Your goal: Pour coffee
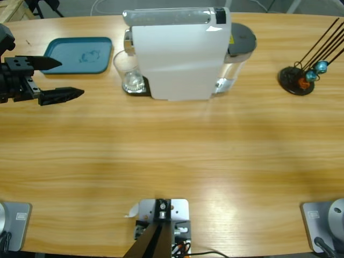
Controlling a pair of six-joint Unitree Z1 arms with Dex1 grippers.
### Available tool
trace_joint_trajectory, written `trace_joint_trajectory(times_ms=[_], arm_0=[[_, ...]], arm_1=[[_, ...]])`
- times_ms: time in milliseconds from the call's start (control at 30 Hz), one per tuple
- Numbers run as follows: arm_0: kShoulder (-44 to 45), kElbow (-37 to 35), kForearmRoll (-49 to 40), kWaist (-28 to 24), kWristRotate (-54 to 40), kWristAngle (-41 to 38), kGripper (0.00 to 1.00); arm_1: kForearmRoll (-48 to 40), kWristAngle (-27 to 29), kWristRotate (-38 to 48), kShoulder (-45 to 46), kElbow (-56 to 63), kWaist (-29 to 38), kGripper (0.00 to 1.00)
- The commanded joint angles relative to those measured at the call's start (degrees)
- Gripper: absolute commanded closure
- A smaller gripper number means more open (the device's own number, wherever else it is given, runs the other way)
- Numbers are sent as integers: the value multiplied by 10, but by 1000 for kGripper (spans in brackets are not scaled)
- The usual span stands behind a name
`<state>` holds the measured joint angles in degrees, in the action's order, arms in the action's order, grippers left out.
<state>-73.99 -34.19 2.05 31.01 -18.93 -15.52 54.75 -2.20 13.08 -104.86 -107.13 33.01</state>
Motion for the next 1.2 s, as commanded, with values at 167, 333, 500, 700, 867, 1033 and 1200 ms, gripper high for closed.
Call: trace_joint_trajectory(times_ms=[167, 333, 500, 700, 867, 1033, 1200], arm_0=[[-19, 22, 5, 4, 14, -6, 4], [-19, 22, 5, 4, 14, -6, 4], [-22, 23, 5, 4, 15, -6, 4], [-23, 23, 6, 4, 16, -5, 4], [-25, 23, 8, 4, 18, -6, 4], [-23, 24, 9, 5, 21, -6, 4], [-13, 27, 10, 7, 26, -6, 4]], arm_1=[[5, -10, -12, -40, 19, -5, 1000], [6, -10, -13, -36, 27, -5, 1000], [5, -14, -13, -34, 45, -3, 1000], [4, -19, -13, -35, 63, -3, 1000], [-21, -19, -22, 1, 40, -3, 1000], [-18, -20, -25, 53, -15, -3, 0], [-15, -25, -4, 59, 21, -3, 0]])
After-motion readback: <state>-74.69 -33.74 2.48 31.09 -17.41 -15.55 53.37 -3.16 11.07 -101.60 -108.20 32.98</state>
